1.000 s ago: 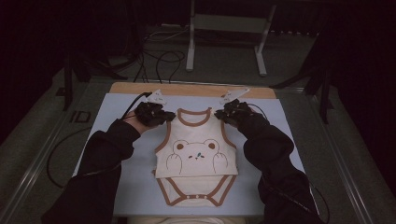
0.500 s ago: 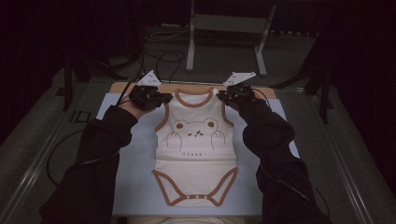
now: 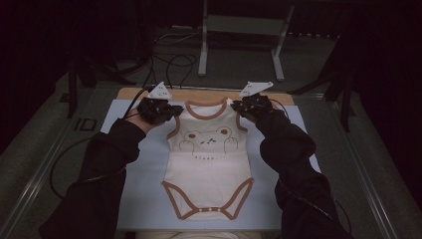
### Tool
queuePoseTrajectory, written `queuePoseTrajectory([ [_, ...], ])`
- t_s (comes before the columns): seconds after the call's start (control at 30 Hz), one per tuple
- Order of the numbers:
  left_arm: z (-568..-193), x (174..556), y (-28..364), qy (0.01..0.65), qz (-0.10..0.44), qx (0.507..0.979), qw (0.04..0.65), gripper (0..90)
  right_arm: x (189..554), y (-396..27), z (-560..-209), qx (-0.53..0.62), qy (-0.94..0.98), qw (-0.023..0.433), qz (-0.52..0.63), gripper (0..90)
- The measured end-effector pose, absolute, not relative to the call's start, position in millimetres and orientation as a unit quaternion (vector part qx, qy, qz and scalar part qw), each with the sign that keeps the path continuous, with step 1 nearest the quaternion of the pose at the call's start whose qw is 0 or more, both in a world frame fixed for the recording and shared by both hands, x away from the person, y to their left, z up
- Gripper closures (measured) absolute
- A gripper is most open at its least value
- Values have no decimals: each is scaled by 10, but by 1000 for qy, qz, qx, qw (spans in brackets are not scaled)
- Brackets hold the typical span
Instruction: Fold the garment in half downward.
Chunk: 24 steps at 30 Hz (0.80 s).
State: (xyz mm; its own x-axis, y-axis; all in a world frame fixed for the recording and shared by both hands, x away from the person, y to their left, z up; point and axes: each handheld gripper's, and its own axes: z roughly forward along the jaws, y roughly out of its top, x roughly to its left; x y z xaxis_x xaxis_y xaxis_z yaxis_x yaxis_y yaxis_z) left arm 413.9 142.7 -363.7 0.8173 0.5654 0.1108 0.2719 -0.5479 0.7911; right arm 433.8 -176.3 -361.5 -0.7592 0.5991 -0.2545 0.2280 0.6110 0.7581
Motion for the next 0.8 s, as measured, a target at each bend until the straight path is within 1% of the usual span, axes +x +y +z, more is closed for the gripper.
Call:
queuePoseTrajectory([
  [0.37,-3704,3945,1442,230,167,867,409,869,4086,-1776,-3649,219,867,245,375,832],
  [0.53,-3741,3825,1431,214,170,877,394,870,3968,-1797,-3706,210,869,235,382,831],
  [0.8,-3787,3667,1442,204,160,880,398,870,3810,-1831,-3800,205,871,222,388,831],
])
